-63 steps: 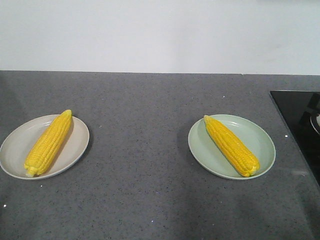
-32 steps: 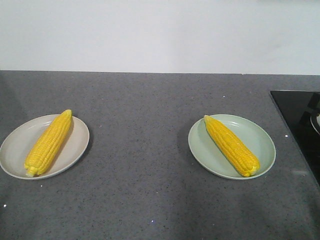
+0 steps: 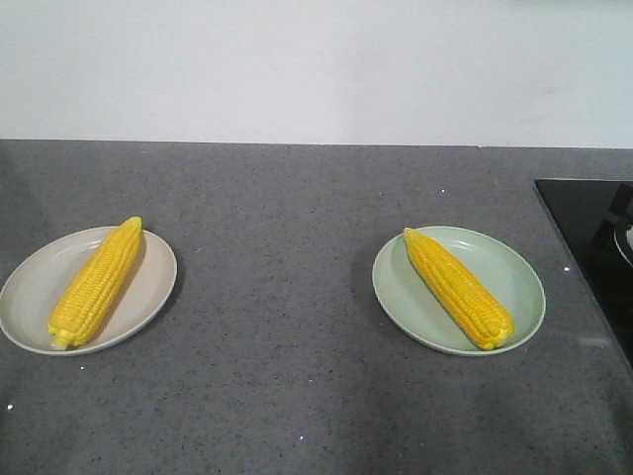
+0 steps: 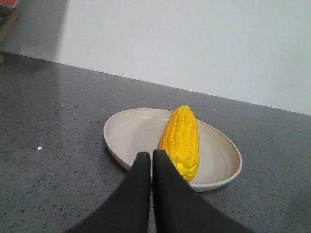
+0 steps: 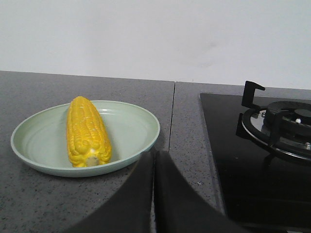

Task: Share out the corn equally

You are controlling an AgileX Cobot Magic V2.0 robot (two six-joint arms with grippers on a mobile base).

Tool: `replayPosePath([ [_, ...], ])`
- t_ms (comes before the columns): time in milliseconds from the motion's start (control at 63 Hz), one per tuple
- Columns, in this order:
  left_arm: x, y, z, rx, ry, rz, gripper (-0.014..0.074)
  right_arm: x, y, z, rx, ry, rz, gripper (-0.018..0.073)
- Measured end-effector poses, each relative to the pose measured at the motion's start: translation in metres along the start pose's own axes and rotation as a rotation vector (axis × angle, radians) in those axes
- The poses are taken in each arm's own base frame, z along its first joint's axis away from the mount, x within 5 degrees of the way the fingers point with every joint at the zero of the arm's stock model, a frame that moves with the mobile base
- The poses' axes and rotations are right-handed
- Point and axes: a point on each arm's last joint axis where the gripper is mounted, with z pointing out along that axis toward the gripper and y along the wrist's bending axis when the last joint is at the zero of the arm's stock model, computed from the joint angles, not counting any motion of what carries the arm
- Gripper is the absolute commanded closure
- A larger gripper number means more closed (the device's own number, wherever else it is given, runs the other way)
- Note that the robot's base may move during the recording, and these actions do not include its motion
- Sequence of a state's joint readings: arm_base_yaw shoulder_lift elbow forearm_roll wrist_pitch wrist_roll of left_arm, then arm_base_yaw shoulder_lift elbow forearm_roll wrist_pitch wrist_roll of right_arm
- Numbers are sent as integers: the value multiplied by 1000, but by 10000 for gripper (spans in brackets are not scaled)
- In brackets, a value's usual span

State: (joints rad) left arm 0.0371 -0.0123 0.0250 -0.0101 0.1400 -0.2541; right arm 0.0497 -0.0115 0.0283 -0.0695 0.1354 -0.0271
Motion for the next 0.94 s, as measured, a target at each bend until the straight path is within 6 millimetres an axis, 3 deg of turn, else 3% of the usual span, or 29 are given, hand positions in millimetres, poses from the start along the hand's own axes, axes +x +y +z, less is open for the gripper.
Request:
replayPosePath([
  [936, 0, 0, 0, 0, 0, 0, 603, 0, 0, 0, 0, -1, 1, 565],
])
